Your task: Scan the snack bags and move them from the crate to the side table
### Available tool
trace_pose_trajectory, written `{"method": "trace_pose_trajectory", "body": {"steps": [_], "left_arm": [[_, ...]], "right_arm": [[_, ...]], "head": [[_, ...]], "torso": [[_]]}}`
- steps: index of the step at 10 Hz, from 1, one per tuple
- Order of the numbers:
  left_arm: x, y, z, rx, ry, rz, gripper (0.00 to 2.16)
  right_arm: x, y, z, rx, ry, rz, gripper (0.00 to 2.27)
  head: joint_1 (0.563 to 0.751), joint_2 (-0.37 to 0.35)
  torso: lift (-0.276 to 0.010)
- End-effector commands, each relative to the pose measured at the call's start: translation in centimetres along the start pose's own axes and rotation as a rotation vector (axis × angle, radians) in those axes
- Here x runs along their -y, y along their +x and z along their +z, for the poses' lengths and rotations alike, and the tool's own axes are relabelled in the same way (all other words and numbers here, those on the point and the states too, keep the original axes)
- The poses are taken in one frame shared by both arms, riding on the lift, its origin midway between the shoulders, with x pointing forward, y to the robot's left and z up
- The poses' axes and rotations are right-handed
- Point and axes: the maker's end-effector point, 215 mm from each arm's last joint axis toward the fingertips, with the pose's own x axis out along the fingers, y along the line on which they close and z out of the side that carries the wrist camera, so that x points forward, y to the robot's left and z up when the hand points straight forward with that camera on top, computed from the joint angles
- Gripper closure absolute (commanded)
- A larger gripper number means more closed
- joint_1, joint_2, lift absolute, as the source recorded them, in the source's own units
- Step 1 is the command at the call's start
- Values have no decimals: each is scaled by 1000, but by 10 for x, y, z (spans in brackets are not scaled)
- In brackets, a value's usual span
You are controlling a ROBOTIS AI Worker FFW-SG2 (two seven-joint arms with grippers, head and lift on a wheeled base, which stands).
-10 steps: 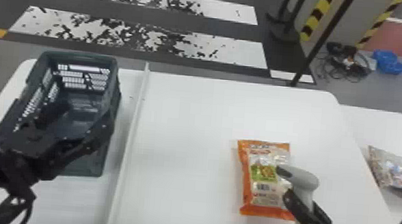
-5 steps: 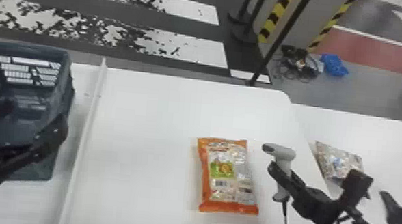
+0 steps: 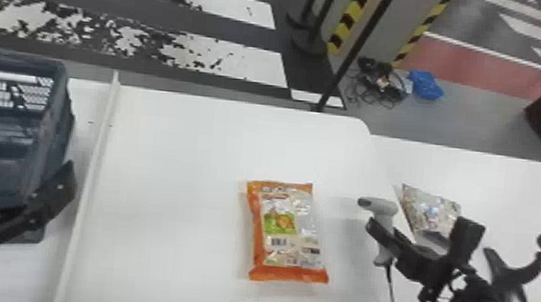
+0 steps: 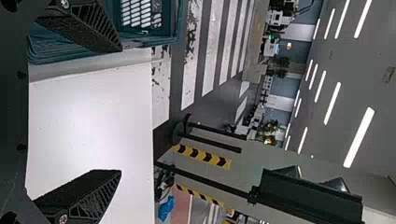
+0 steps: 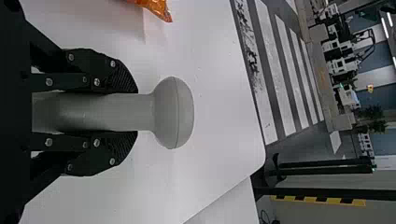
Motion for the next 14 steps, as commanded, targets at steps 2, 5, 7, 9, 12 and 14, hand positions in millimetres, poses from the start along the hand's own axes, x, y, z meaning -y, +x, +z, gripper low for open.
{"method": "trace_pose_trajectory", "body": {"steps": [2, 5, 7, 9, 12, 14], "left_arm": [[3, 1, 1, 3, 2, -2, 66], [6, 2, 1, 4, 10, -5, 66], [8, 3, 2, 4, 15, -5, 66], [12, 5, 0, 2, 18, -8, 66], [15, 5, -6, -14, 29, -10, 66], [15, 2, -12, -28, 33, -6, 66]], "right_arm": [[8, 13, -24, -53, -14, -5, 2243], [7, 13, -17, -25, -23, 13, 593], [0, -8, 27, 71, -105, 8, -1], [-29, -38, 83, 165, -172, 65, 36], [-78, -31, 36, -196, -64, 326, 43], [-102, -12, 4, -297, -13, 420, 66]], "head": [[695, -350], [695, -350], [695, -350], [695, -350], [695, -350], [695, -350]], "torso": [[-87], [-87], [-87], [-87], [-87], [-87]]}}
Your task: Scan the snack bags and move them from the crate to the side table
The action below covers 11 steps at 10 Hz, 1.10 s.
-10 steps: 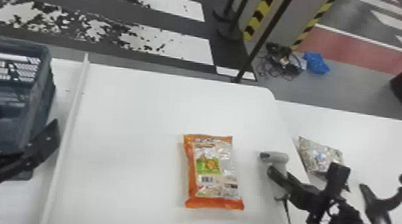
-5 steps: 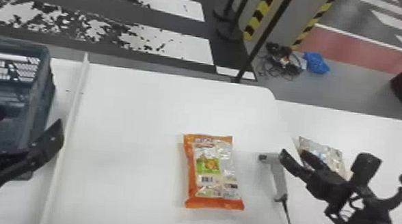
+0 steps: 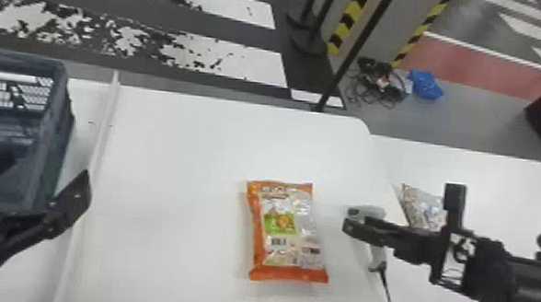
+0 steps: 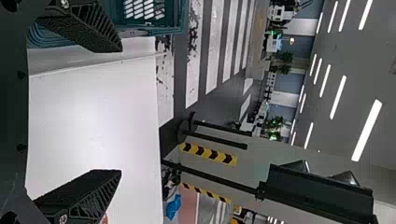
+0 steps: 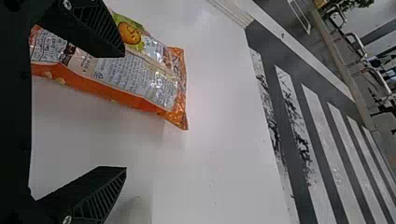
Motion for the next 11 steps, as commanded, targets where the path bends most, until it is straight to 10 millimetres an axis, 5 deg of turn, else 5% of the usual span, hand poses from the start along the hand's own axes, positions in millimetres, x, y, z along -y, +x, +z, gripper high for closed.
{"method": "trace_pose_trajectory", "body": {"steps": [1, 5, 7, 11], "left_arm": [[0, -2, -7, -14, 2, 3, 66], [-1, -6, -16, -34, 12, 13, 66], [8, -4, -17, -36, 21, 4, 66], [20, -4, -25, -50, 32, -6, 66]], "right_arm": [[-2, 27, -16, -56, 35, 44, 80], [-19, 62, -36, -146, 71, 110, 80], [-44, 58, -44, -191, 176, 204, 80], [-52, 63, -51, -226, 193, 241, 87]], "head": [[695, -350], [695, -336], [695, -311], [695, -311]], "torso": [[-87], [-87], [-87], [-87]]}}
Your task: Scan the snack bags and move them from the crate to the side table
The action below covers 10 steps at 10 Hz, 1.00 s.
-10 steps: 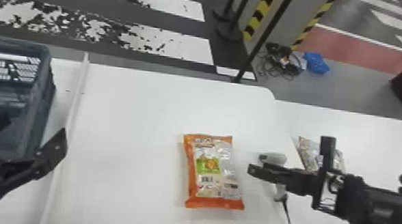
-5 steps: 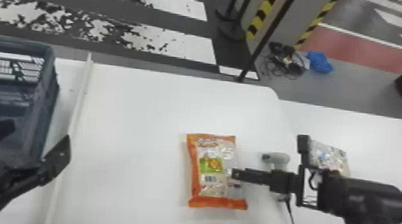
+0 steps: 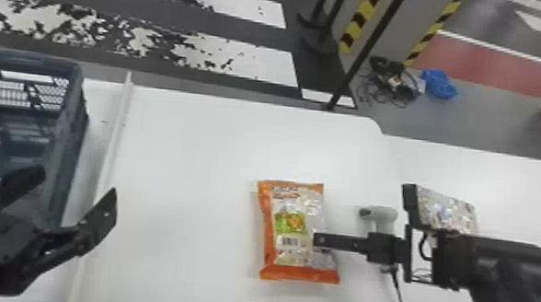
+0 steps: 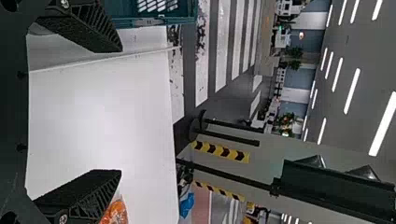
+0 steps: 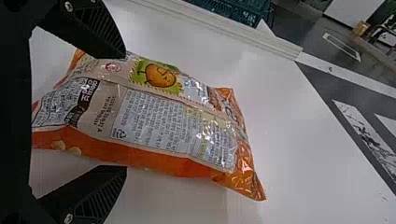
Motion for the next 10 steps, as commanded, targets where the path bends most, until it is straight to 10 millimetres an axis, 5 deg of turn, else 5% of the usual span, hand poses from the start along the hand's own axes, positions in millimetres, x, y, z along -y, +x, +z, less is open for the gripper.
{"method": "trace_pose_trajectory", "body": {"steps": [1, 2, 3, 4, 8, 10], "left_arm": [[2, -1, -4, -6, 0, 0, 66], [2, -2, -6, -10, -2, 0, 66], [3, -3, -7, -12, -5, 0, 66], [3, -4, -8, -14, -7, 0, 66], [0, -5, -7, -8, 1, 8, 66], [-6, -3, -13, -20, 17, 21, 66]], "right_arm": [[0, 14, -6, -22, -33, -3, 184], [0, 22, -9, -33, -56, -4, 458], [-2, 29, -10, -25, -67, 8, 1727], [-2, 28, -7, -4, -91, 11, 2219], [-21, -13, 11, 135, -101, 36, 2236], [-32, -56, 73, 286, -116, 59, 2236]], "head": [[695, -314], [695, -308], [695, -298], [695, -293], [695, -301], [695, -310]], "torso": [[-87], [-87], [-87], [-87], [-87], [-87]]}}
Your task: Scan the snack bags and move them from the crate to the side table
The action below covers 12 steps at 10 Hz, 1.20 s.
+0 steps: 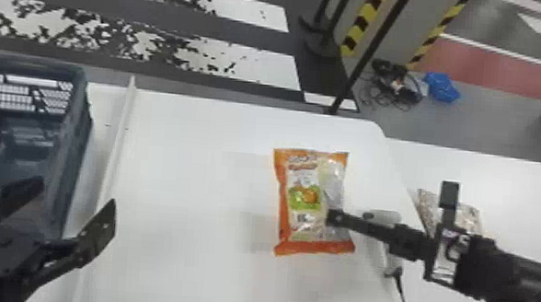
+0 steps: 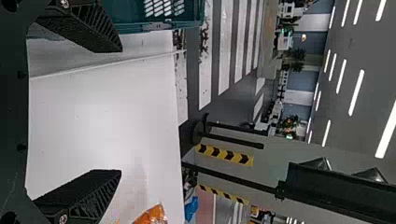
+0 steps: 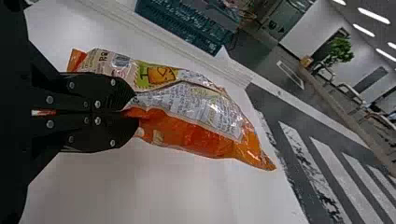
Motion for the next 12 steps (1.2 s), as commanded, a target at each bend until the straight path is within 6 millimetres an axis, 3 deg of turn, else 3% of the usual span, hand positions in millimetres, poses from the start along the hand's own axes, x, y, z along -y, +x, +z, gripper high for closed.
{"method": "trace_pose_trajectory", "body": {"steps": [1, 2, 3, 4, 5, 7, 9, 10, 12], "left_arm": [[-2, 3, -3, -6, 9, 4, 66], [1, 6, -6, -11, 10, 1, 66], [2, 8, -6, -12, 21, 10, 66], [-2, 10, -7, -13, 21, 22, 66], [-4, 13, -10, -16, 23, 24, 66], [-6, 16, -13, -22, 23, 26, 66], [2, 19, -10, -15, 28, 10, 66], [7, 20, -10, -16, 29, -2, 66], [10, 20, -11, -18, 32, -9, 66]], "right_arm": [[6, -27, 69, 144, -10, -28, 2236], [31, -46, 112, 252, -13, -121, 2240], [70, -71, 151, 386, -26, -277, 2240], [116, -109, 187, 555, -21, -444, 2240], [149, -135, 197, 644, 25, -535, 2240], [217, -187, 187, 748, 119, -815, 2240], [265, -223, 150, 827, 280, -1039, 2240], [277, -233, 133, 812, 309, -1126, 2240], [286, -225, 113, 745, 318, -1183, 2233]], "head": [[695, -320], [695, -340], [695, -350], [695, -350], [695, -350], [695, -350], [695, -350], [695, -350], [695, -350]], "torso": [[-87], [-87], [-87], [-87], [-87], [-87], [-87], [-87], [-87]]}}
